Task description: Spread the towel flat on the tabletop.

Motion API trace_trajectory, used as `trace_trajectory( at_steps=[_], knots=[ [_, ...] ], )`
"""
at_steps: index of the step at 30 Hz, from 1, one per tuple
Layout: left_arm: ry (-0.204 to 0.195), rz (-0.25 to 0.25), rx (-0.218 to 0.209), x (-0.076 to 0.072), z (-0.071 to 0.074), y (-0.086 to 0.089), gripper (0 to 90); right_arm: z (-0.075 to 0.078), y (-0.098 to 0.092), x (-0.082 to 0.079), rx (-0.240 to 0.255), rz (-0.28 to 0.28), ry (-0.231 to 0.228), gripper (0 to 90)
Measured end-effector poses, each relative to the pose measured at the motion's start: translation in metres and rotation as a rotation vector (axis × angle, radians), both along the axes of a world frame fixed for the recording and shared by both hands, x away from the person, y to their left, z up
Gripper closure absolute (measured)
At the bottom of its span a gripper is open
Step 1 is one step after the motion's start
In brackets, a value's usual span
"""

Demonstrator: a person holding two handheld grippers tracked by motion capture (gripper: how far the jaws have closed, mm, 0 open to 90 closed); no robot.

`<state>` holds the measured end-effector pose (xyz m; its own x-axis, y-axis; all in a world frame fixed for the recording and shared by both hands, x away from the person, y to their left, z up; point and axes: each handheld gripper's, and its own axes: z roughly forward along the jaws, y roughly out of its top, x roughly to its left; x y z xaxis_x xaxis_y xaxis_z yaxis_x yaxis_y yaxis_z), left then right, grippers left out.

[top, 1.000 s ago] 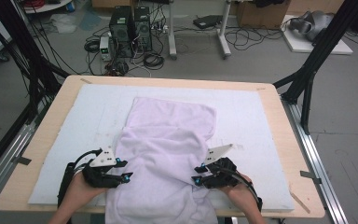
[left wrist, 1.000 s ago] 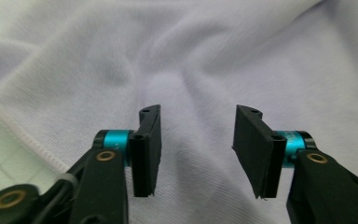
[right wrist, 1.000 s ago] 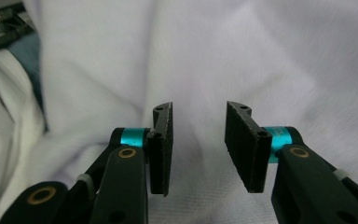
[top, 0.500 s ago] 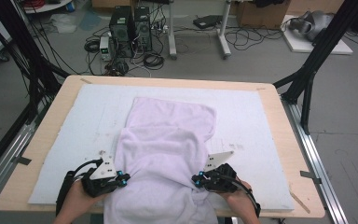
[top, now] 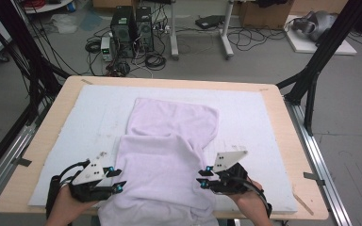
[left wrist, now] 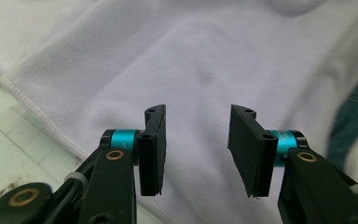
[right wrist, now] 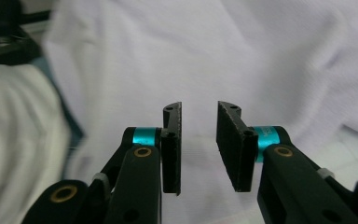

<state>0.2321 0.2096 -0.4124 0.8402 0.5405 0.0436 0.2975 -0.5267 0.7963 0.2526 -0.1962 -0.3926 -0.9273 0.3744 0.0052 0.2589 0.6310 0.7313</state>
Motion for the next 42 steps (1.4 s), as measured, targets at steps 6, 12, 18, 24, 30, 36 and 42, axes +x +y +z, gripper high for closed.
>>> trace_trajectory(
  at_steps=[6, 12, 18, 24, 30, 36, 42],
  knots=[
    [0.058, 0.048, 0.081, 0.031, -0.024, -0.012, 57.1, -0.033, -0.001, 0.027, -0.075, -0.099, 0.055, 66.7],
    [0.066, -0.004, 0.076, 0.024, -0.027, -0.013, 86.2, -0.045, -0.006, 0.034, -0.034, -0.078, 0.113, 82.8],
    [0.056, -0.015, 0.04, 0.005, -0.015, -0.003, 87.1, -0.033, -0.005, 0.02, -0.034, -0.04, 0.087, 86.8],
    [0.04, -0.051, 0.02, -0.028, 0.003, 0.007, 86.6, -0.007, -0.005, -0.009, -0.009, 0.044, 0.056, 88.3],
    [0.005, -0.021, 0.012, -0.024, 0.013, 0.01, 64.6, 0.006, -0.008, -0.009, -0.014, 0.004, -0.012, 74.7],
    [0.028, 0.028, 0.018, 0.015, -0.008, -0.002, 54.4, -0.018, -0.004, 0.03, -0.057, -0.074, 0.043, 66.2],
    [0.076, -0.002, 0.083, 0.026, -0.027, -0.014, 84.7, -0.04, -0.002, 0.036, -0.097, -0.048, 0.106, 87.0]
  ],
)
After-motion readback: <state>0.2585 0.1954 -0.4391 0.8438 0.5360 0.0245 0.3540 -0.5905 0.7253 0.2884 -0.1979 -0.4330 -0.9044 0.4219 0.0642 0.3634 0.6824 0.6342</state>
